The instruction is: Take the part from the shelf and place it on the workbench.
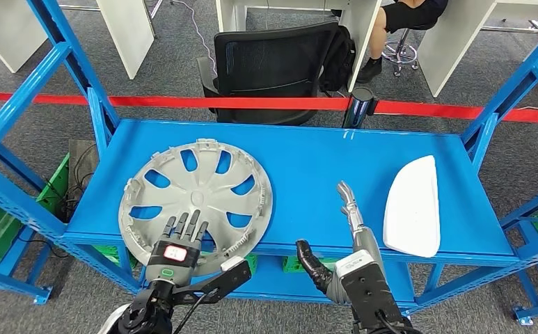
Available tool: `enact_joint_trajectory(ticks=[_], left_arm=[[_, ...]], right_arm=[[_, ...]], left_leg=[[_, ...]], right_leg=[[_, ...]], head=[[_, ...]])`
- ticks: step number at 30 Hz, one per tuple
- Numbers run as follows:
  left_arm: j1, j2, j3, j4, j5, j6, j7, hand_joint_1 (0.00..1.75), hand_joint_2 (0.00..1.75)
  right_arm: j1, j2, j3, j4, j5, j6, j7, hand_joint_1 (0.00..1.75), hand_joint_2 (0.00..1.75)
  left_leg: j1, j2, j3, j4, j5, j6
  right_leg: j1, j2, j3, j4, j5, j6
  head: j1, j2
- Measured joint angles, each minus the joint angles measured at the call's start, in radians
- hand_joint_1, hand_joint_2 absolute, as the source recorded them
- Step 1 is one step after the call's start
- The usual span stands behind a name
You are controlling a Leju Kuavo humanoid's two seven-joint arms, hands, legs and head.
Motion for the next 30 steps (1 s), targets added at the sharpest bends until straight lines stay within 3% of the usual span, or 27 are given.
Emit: enact_joint_trajectory(ticks=[20, 30], left_arm=[[0.001, 0.0, 0.0, 0.019, 0.047, -0.008, 0.027, 0.0, 1.75], [0.012, -0.007, 0.002, 0.001, 0.215, 0.189, -0.094, 0.0, 1.75]], right_arm=[[0.0, 0.001, 0.0, 0.0, 0.0, 0.008, -0.001, 0.0, 1.75], [0.005, 0.001, 0.0, 0.0, 0.001, -0.005, -0.001, 0.0, 1.75]], left_leg=[[0.0, 0.0, 0.0, 0.0, 0.0, 0.0], [0.0, 0.0, 0.0, 0.0, 0.0, 0.0]], right_leg=[[0.0, 0.0, 0.0, 0.0, 0.0, 0.0], [0.0, 0.0, 0.0, 0.0, 0.0, 0.0]], head=[[0.0, 0.0], [0.0, 0.0]])
